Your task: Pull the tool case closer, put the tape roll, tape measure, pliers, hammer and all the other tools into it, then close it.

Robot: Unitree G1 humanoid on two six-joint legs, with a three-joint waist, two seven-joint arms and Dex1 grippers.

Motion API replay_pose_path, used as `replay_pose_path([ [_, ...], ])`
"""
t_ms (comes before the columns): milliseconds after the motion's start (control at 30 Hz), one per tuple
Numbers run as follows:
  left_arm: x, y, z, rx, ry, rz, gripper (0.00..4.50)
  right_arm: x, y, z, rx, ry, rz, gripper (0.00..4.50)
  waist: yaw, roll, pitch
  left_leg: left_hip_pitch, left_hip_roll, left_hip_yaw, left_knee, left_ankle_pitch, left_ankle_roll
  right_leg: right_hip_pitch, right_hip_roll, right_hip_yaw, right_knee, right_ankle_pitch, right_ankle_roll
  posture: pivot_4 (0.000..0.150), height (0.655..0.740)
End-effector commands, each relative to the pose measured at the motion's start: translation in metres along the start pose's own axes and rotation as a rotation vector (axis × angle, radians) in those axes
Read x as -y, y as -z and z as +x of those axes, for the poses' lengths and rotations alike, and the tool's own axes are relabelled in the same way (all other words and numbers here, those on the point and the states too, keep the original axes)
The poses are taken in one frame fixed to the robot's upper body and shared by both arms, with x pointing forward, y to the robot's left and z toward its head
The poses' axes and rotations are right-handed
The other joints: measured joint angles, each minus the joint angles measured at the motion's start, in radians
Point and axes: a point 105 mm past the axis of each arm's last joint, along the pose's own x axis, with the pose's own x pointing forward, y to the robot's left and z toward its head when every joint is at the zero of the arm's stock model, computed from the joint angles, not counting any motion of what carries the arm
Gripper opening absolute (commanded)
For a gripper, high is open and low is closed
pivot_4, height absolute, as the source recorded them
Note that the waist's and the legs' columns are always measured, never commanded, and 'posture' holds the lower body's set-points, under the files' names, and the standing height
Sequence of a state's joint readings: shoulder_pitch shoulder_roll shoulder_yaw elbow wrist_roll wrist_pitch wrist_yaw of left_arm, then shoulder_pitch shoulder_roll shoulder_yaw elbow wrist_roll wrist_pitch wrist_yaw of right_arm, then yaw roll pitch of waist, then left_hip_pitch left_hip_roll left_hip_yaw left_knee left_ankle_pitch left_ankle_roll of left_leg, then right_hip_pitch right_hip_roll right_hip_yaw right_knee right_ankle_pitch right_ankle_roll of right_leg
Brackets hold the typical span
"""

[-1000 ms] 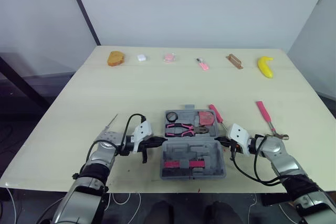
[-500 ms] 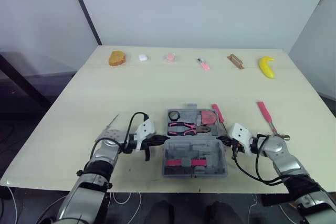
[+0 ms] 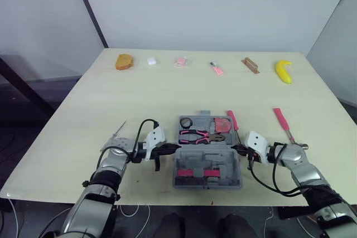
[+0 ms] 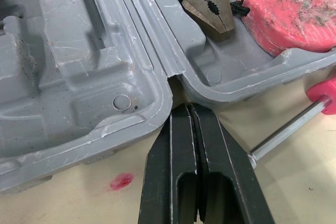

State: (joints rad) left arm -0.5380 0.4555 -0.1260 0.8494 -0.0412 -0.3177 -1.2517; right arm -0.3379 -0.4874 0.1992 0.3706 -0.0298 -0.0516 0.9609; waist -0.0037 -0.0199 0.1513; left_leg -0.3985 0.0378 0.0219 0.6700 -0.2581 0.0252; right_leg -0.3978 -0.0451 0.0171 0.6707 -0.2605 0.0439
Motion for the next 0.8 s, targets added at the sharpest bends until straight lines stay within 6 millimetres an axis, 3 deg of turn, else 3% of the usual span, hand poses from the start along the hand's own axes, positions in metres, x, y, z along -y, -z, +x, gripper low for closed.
replay_pose_path([
  [33,0.0107,-0.0077,0.0127,0.026,0.067,0.038,0.12,-0.0087,-0.0156,0.0054,0.059,-0.048,-0.023,0.0,0.0,0.0,0.0,0.0,0.0,0.0,0.0,0.0,0.0,0.0,0.0,0.0,0.0,0.0,0.0,0.15,0.74],
  [800,0.0134,-0.0017,0.0064,0.009,0.068,0.031,0.12,-0.0108,-0.0137,0.007,0.05,-0.042,-0.019,0.0,-0.006,0.0,0.0,0.0,0.0,0.0,0.0,0.0,0.0,0.0,0.0,0.0,0.0,0.0,0.0,0.15,0.74],
])
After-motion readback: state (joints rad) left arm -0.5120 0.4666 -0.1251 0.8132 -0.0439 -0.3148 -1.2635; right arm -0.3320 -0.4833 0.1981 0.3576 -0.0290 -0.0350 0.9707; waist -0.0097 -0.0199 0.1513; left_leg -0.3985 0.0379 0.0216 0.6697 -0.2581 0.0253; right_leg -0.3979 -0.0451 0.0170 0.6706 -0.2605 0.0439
